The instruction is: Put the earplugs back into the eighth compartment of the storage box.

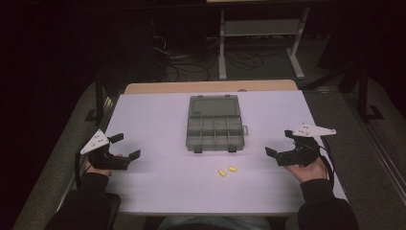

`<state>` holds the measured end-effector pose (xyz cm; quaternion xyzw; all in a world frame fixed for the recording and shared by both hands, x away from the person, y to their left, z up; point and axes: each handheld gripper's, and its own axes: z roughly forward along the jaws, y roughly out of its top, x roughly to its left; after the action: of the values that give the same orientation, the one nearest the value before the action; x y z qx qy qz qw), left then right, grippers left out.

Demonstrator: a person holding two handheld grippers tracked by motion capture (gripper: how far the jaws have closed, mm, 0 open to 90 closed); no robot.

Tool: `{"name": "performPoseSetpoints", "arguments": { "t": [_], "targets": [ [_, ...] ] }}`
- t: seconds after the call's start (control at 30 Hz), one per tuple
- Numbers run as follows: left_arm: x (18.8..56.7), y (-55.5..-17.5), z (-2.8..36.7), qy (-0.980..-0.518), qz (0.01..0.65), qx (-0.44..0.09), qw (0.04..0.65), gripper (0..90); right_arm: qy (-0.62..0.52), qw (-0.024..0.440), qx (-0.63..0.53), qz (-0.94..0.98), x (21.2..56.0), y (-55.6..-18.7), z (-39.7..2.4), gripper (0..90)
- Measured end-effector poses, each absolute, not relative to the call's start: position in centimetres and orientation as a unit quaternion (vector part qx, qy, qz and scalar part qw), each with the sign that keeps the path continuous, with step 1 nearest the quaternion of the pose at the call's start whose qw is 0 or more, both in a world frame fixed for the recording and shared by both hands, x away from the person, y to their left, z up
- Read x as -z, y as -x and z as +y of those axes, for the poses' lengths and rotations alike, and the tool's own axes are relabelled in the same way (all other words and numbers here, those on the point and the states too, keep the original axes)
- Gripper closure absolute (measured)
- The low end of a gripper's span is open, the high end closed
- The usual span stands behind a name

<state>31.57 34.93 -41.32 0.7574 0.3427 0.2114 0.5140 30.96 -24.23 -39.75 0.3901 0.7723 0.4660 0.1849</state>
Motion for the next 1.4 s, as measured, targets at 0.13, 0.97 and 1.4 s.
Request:
{"name": "performPoseSetpoints", "arguments": {
  "t": [0.13,0.97,1.4],
  "targets": [
    [41.4,-31.6,34.9,-0.758,0.342,-0.21,0.515,0.0,-0.38,0.178,-0.463,0.781,39.5,-31.4,-23.8,0.0],
    [41.5,-31.8,34.7,-0.766,0.336,-0.201,0.509,0.0,-0.316,0.144,-0.431,0.833,38.9,-32.1,-20.0,0.0],
    [41.6,-31.8,34.6,-0.769,0.334,-0.198,0.507,0.0,-0.281,0.121,-0.404,0.862,39.6,-32.1,-17.8,0.0]
  ]
}}
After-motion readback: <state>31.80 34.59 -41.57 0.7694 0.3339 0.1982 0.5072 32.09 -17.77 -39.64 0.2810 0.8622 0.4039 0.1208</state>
